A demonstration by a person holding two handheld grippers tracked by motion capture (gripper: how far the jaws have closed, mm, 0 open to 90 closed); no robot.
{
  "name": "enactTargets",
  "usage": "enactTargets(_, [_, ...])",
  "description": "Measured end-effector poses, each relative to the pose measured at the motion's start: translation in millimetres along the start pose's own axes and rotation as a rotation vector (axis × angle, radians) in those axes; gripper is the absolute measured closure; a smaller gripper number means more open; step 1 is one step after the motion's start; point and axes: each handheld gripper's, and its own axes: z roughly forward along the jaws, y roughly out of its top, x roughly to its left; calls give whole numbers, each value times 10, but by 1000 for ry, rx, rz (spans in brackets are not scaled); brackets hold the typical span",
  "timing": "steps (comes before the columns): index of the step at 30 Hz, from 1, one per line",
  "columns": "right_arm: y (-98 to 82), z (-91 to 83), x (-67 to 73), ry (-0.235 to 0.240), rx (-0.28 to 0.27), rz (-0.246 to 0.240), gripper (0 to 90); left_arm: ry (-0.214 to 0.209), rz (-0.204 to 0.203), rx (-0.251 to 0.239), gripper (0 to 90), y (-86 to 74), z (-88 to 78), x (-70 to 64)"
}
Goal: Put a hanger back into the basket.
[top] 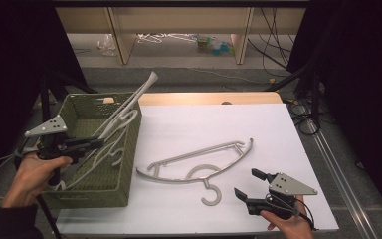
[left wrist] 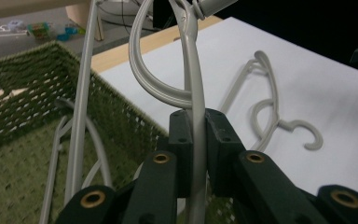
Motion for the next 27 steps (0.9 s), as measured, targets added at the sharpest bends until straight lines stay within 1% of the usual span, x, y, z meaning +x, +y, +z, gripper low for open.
enactTargets(1, [0,0,0,0,0,0,178,8,-7,2,814,-24,-20,23])
enactTargets(2, [-6,10,2,10,-8,3,178,20,-21,0,814,-61,-61,75])
enactTargets(3, [-6,10,2,10,-8,3,178,20,-21,0,814,-61,-61,75])
enactTargets(4, [-6,11,1,10,-11,3,178,23,-24,-4,814,-73,-86,107])
enactTargets(5, [1,-7,-2,-5,5,-5,178,22,-29,-9,814,-85,-117,138])
enactTargets(6, [0,-1,2,1,0,0,178,24,-41,-14,814,-99,-148,158])
enactTargets(8, [0,-5,0,5,4,-1,178,30,-42,-13,813,-127,-207,204])
enactTargets(9, [0,1,-2,6,-5,3,178,36,-46,-12,813,-138,-222,217])
enactTargets(10, [0,1,-2,6,-5,3,178,40,-51,-10,813,-155,-238,236])
enactTargets(11, [1,0,2,1,0,0,177,54,-57,-7,813,-189,-259,275])
enactTargets(14, [1,-7,1,0,5,-4,178,59,-55,-2,813,-228,-273,310])
enactTargets(15, [1,0,-2,6,-6,4,178,60,-56,3,813,-245,-278,324])
enactTargets(16, [0,0,-3,6,-6,3,178,72,-53,17,813,-265,-284,336])
enactTargets(18, [-2,-1,-2,6,-4,3,178,75,-49,22,813,-270,-287,339])
enactTargets(19, [2,-5,0,-2,-3,-2,178,72,-44,26,813,-273,-291,341])
enactTargets(21, [3,-4,0,-1,-3,-1,178,57,-42,28,813,-282,-304,343])
enactTargets(22, [-2,5,2,8,-16,1,178,59,-47,30,813,-287,-315,346])
enactTargets(24, [-2,7,1,13,-19,0,178,59,-48,30,813,-300,-325,360])
enactTargets(25, [14,-32,-5,-3,20,-7,178,63,-53,34,813,-321,-345,388])
enactTargets(26, [1,1,-1,9,-9,1,178,62,-53,29,813,-335,-351,406])
enactTargets(27, [-1,-2,1,4,-5,1,178,62,-53,29,813,-335,-351,406])
